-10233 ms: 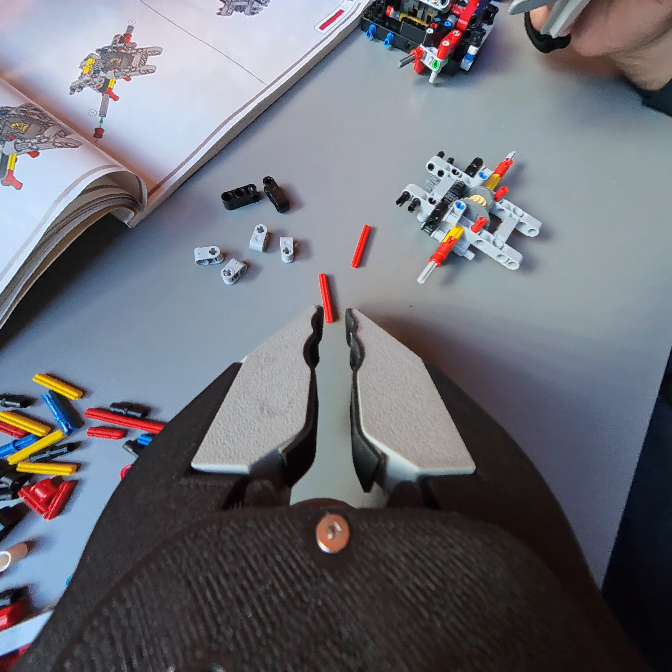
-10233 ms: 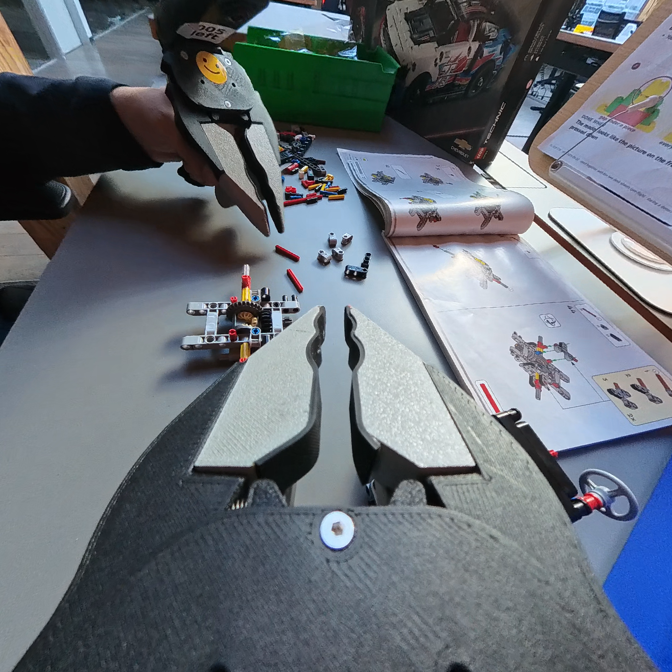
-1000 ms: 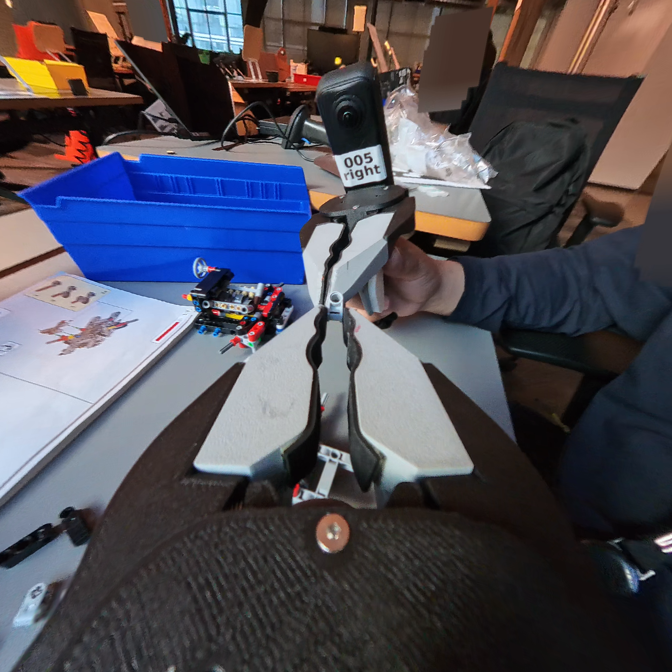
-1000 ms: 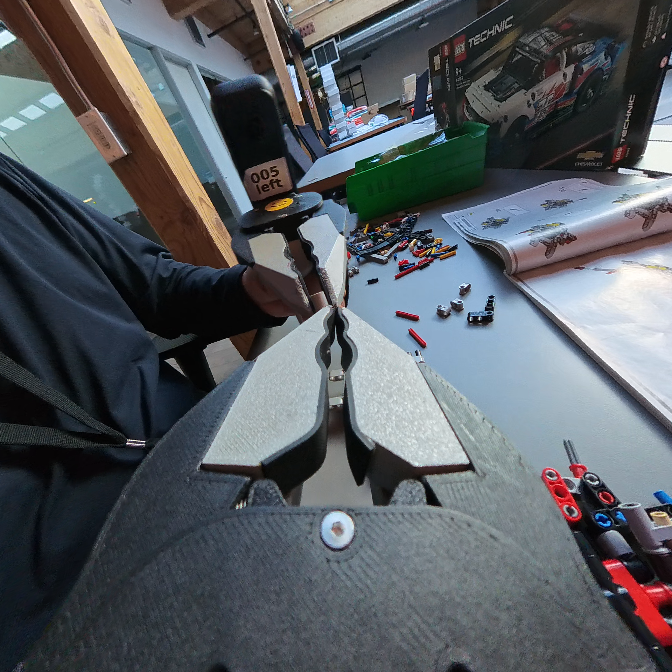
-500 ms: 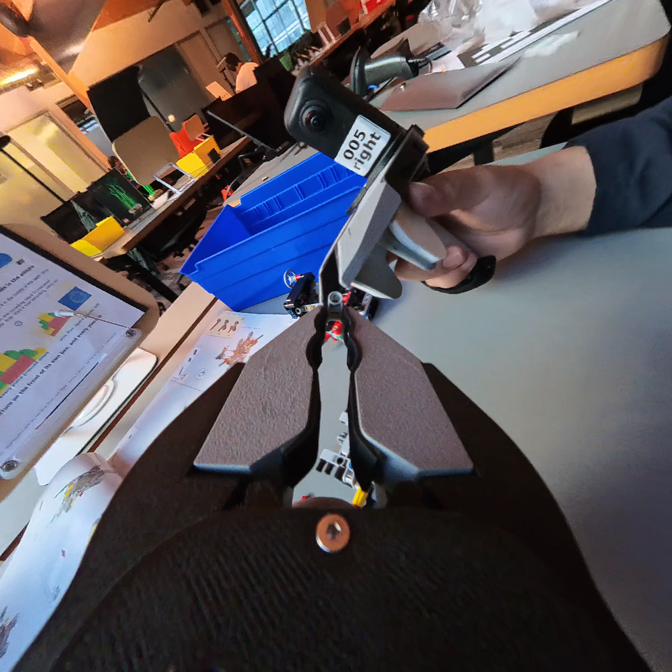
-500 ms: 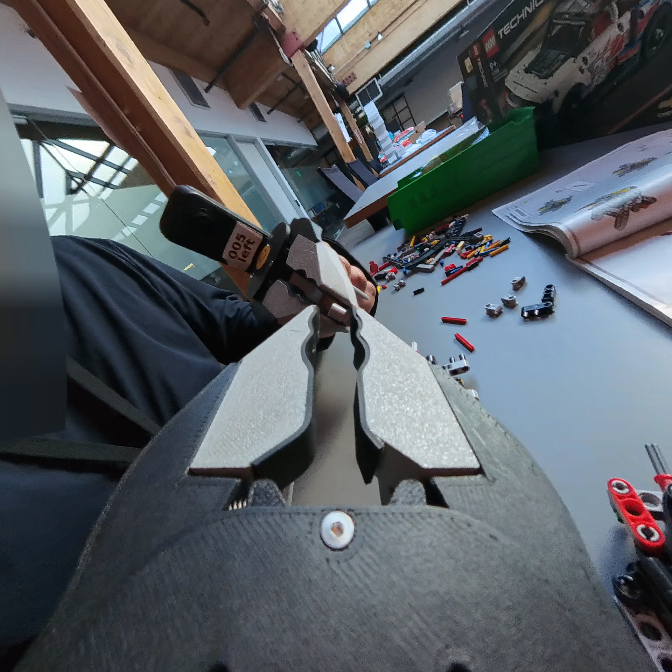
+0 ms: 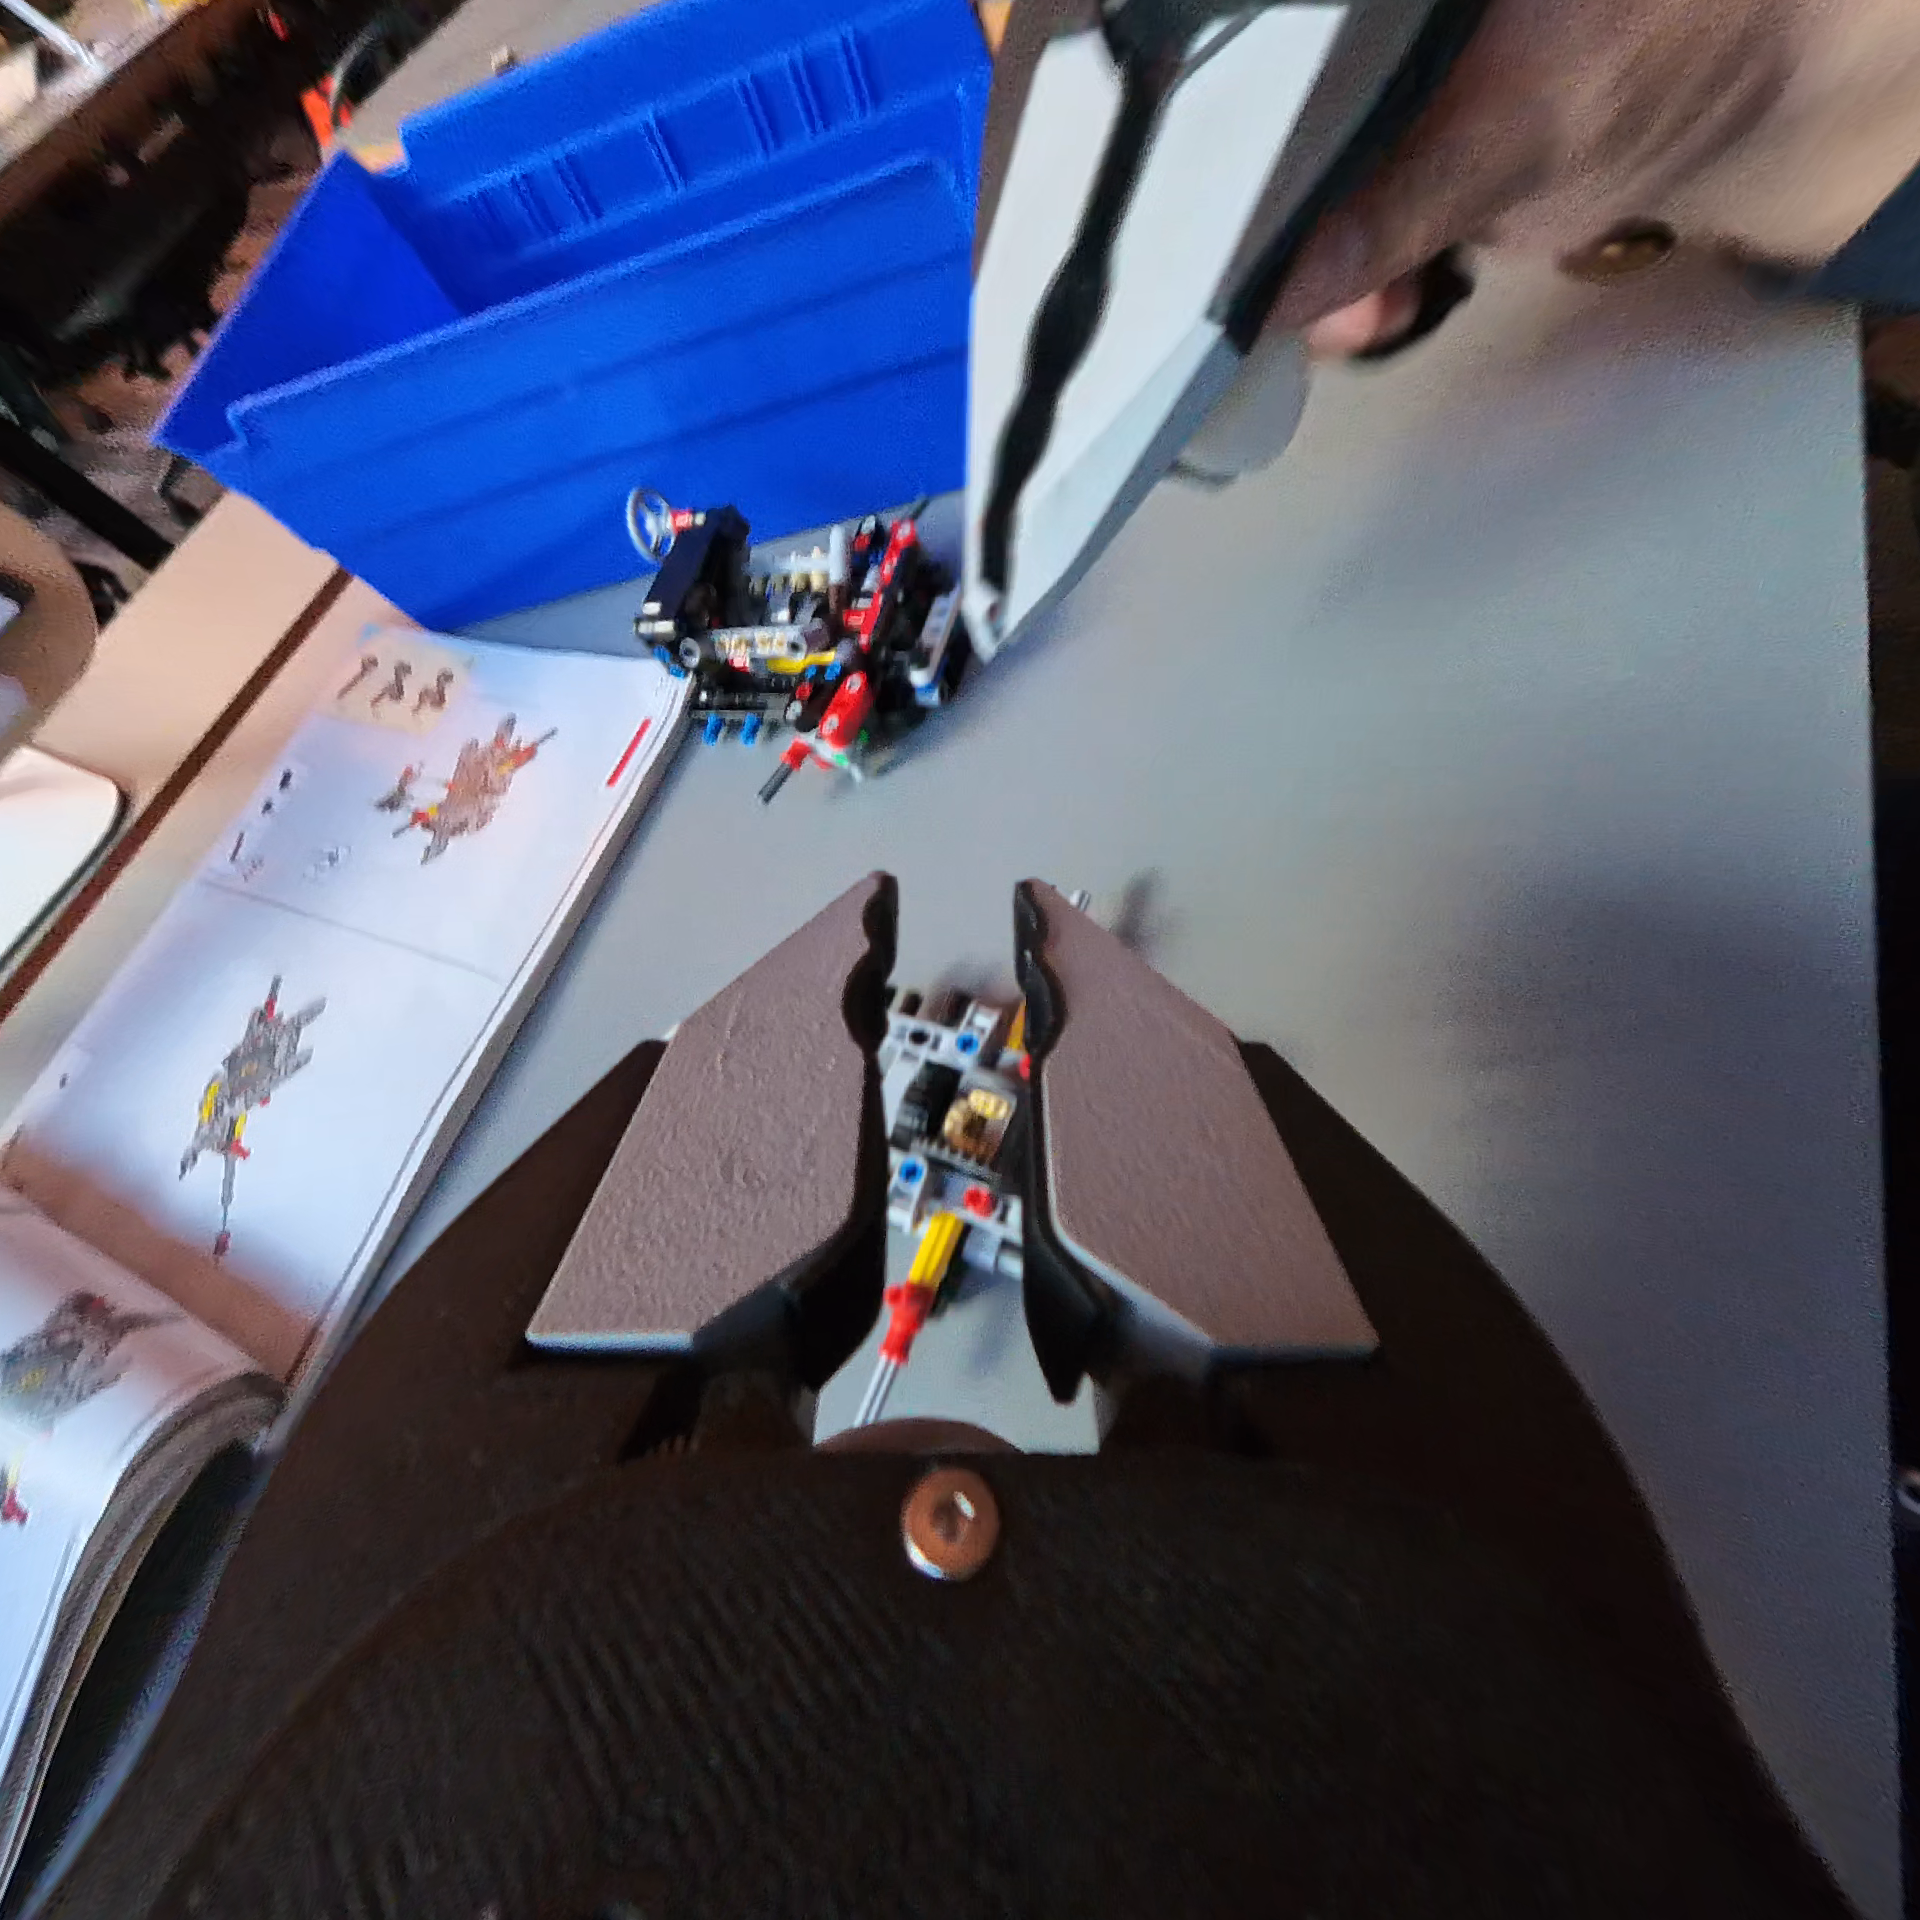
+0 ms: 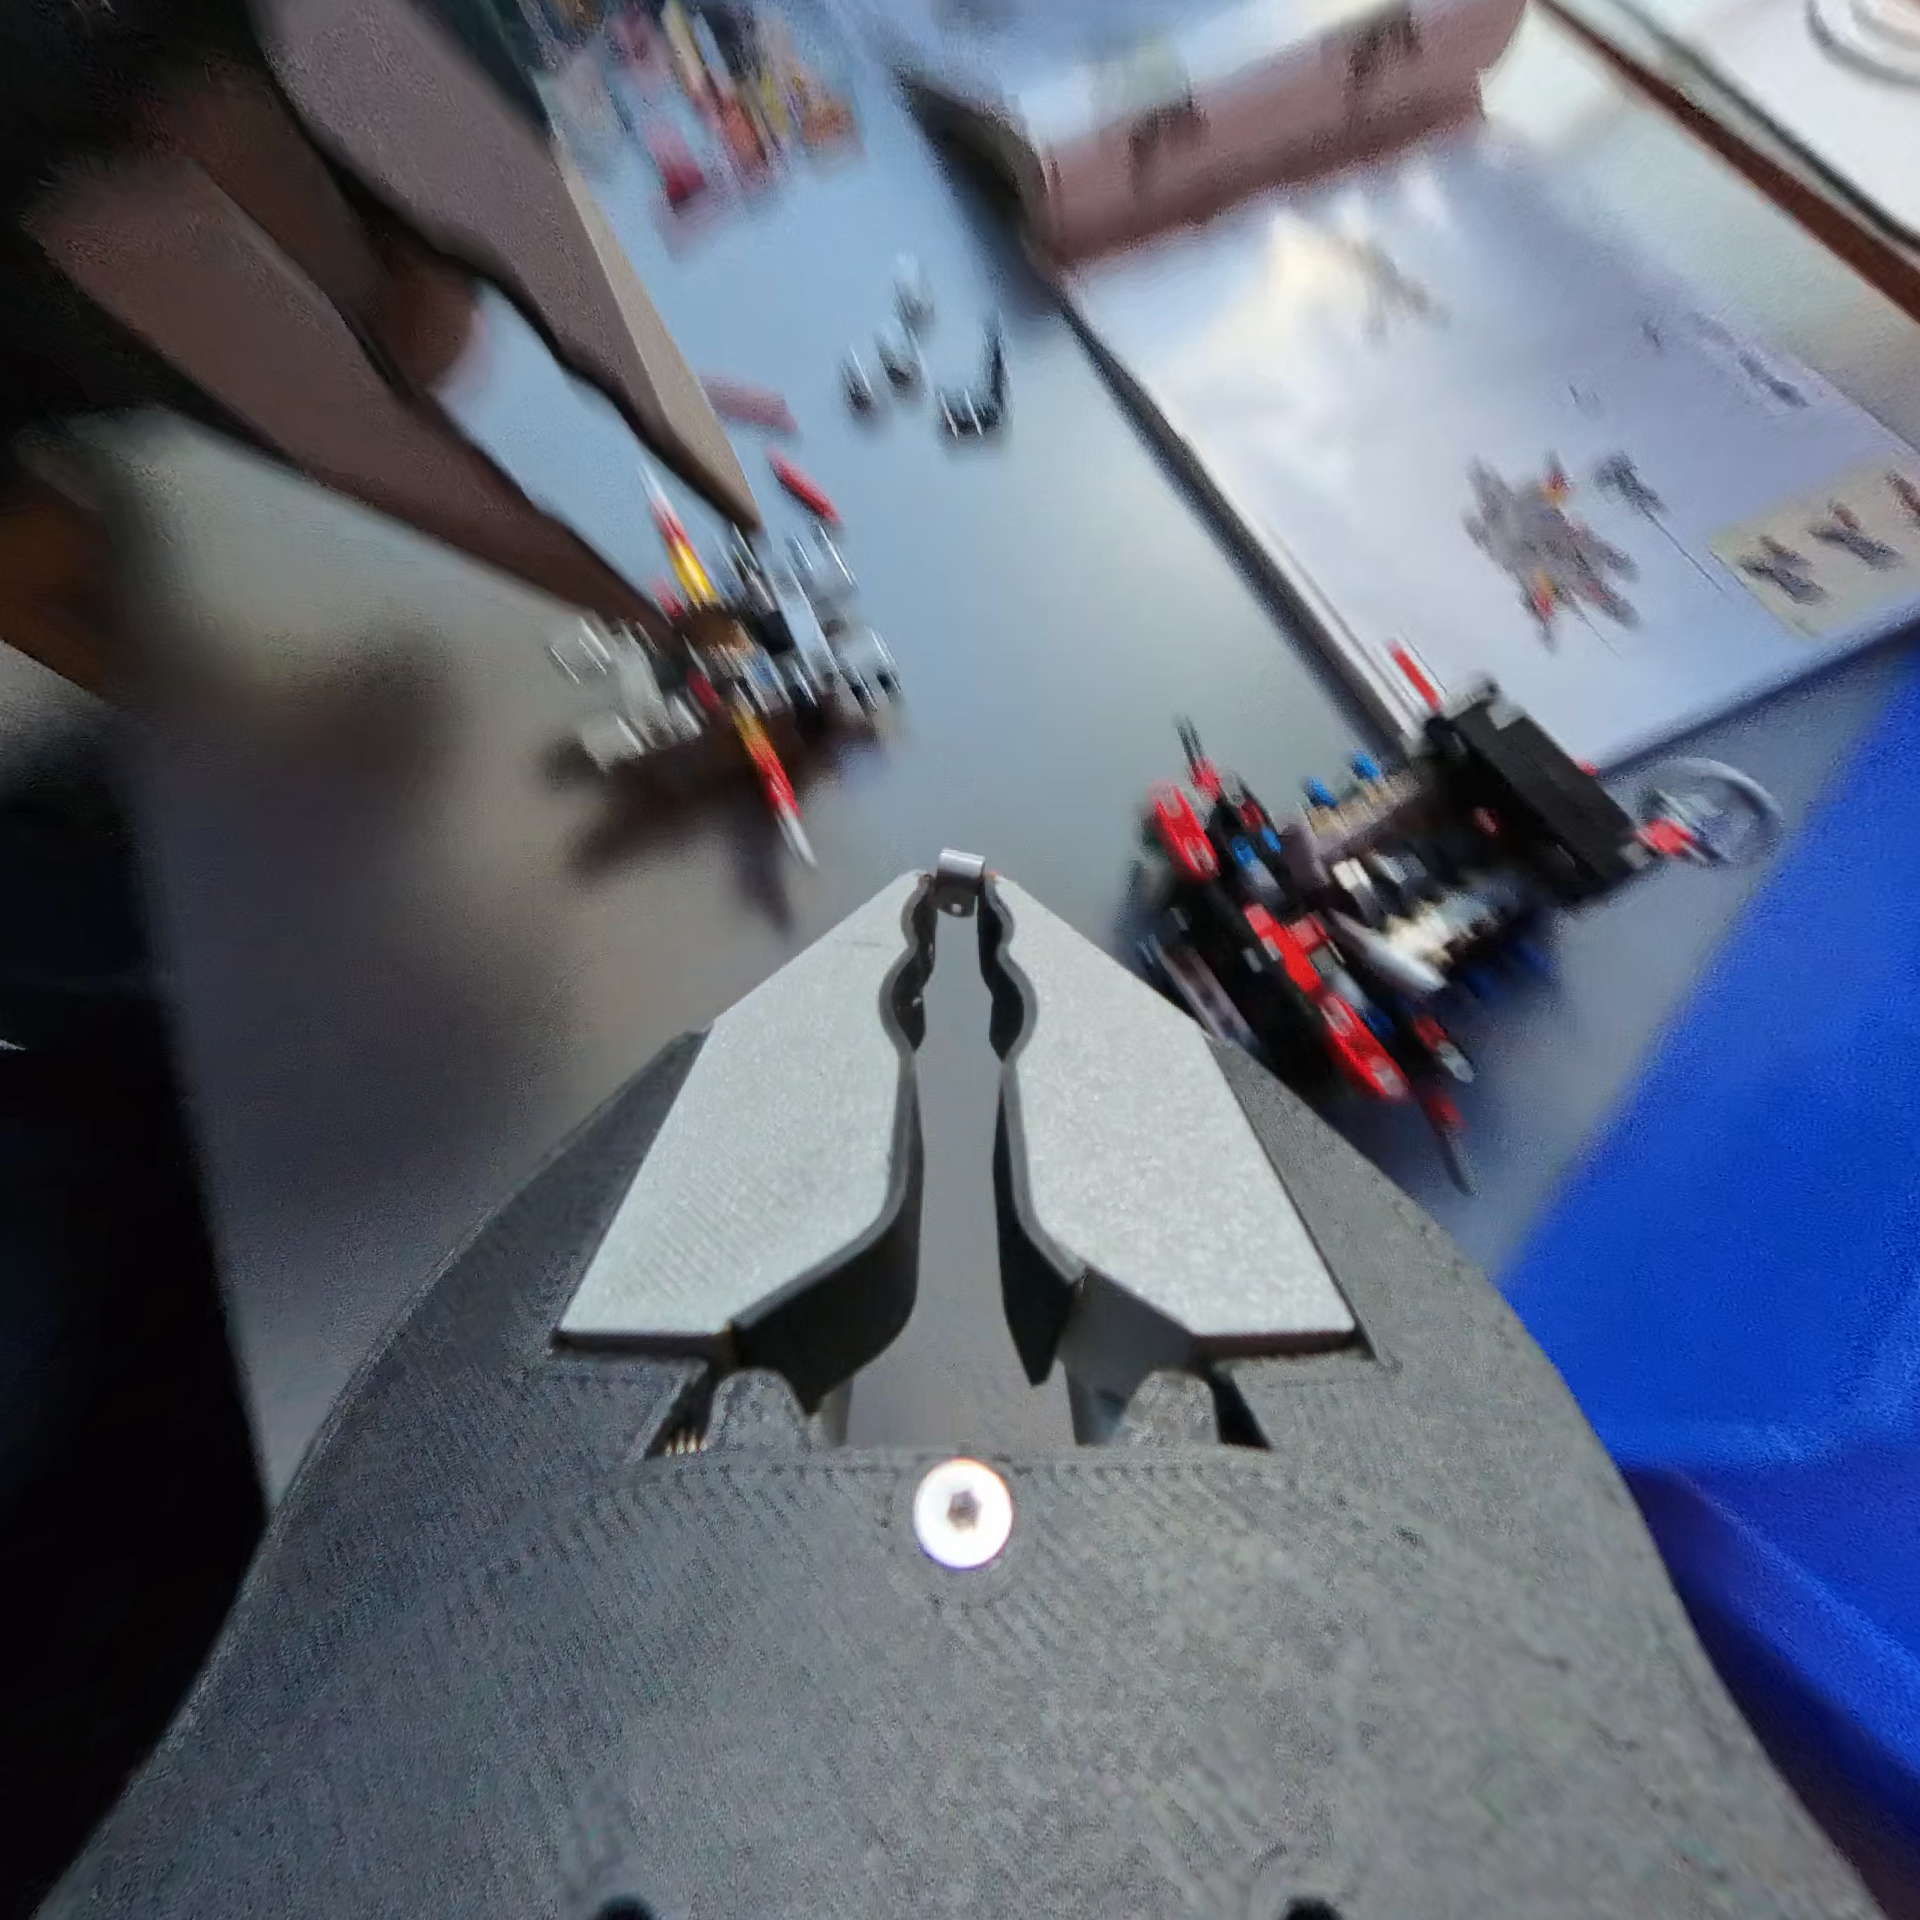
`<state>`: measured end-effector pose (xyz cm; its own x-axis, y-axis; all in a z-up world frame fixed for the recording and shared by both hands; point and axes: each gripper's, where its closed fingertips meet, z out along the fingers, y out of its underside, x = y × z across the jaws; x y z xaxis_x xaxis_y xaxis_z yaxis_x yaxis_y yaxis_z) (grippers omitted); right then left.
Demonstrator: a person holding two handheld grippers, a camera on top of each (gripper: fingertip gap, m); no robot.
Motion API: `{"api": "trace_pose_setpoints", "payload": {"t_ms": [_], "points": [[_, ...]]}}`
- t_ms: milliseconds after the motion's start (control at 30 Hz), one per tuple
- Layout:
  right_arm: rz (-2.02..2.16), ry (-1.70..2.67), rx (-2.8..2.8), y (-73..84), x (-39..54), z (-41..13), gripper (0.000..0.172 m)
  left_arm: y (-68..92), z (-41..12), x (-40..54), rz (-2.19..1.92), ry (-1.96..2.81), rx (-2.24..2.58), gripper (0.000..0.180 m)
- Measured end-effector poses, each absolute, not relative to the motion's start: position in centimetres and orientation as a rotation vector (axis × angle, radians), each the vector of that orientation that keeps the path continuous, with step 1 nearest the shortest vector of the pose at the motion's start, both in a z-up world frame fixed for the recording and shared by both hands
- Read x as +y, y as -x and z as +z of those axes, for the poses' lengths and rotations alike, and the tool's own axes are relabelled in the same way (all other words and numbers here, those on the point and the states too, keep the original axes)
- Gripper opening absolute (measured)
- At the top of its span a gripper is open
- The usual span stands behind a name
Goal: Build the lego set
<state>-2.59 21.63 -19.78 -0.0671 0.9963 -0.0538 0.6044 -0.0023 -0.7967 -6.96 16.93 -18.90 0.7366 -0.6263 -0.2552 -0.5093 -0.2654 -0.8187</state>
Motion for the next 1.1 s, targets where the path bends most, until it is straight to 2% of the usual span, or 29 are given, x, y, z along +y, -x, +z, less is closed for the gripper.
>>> {"api": "trace_pose_setpoints", "payload": {"t_ms": [133, 233, 400, 633, 767, 967, 1100], "points": [[0.225, 1.714, -1.962, -0.6, 23.2, -23.9, 0.005, 8.7, -19.9, 15.9, -0.211, 1.99, 0.861, 0.02], [0.039, 1.698, -2.063, -1.1, 22.7, -25.7, 0.005, 9.4, -20.9, 15.5, -0.227, 2.04, 0.861, 0.02], [0.186, 1.778, -2.078, -1.0, 20.6, -25.9, 0.021, 9.7, -21.9, 14.6, -0.248, 2.058, 0.89, 0.023], [0.387, 1.808, -2.085, -2.6, 18.9, -24.8, 0.025, 11.3, -21.0, 13.8, -0.288, 2.036, 0.858, 0.023], [0.469, 1.817, -2.132, -4.2, 19.1, -24.8, 0.024, 12.4, -21.3, 13.6, -0.299, 2.047, 0.837, 0.023], [0.51, 1.576, -2.299, -3.2, 20.2, -24.4, 0.024, 11.9, -21.9, 13.1, -0.381, 2.072, 0.915, 0.028], [0.531, 1.425, -2.457, -2.5, 19.8, -24.9, 0.018, 12.5, -22.2, 13.0, -0.468, 2.094, 0.976, 0.026]]}}
